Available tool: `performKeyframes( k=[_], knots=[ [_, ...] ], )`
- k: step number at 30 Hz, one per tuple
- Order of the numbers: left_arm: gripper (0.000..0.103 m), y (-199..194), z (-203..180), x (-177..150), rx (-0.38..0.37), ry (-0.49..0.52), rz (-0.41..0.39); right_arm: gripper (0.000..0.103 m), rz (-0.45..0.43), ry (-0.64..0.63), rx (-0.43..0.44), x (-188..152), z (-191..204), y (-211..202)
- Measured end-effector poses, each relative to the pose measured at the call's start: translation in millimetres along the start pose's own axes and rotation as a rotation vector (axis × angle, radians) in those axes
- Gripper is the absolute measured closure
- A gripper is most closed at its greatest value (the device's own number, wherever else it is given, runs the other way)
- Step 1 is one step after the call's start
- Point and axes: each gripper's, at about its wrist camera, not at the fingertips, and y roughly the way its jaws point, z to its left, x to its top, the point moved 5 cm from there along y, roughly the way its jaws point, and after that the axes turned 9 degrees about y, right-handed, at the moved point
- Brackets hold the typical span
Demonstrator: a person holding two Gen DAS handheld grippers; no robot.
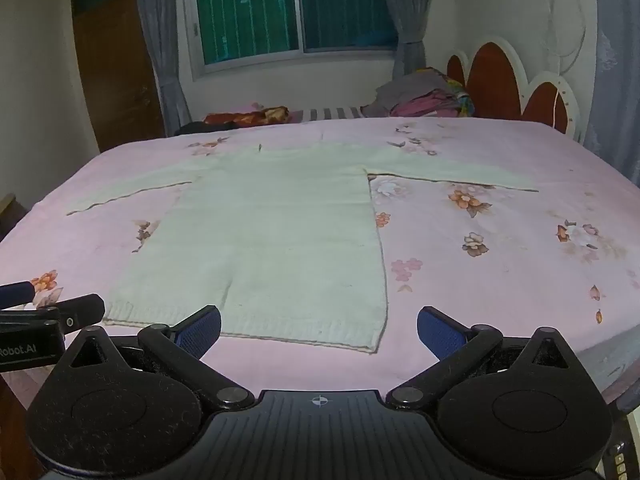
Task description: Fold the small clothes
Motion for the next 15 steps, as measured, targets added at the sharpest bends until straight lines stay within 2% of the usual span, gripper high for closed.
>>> performKeyframes(
  k=[15],
  knots=[
    [0.000, -0.6, 3.4, 0.0, 0.000, -0.006, -0.002, 0.000, -0.004, -0.010, 0.005, -1.9, 4.9, -3.9]
  ],
)
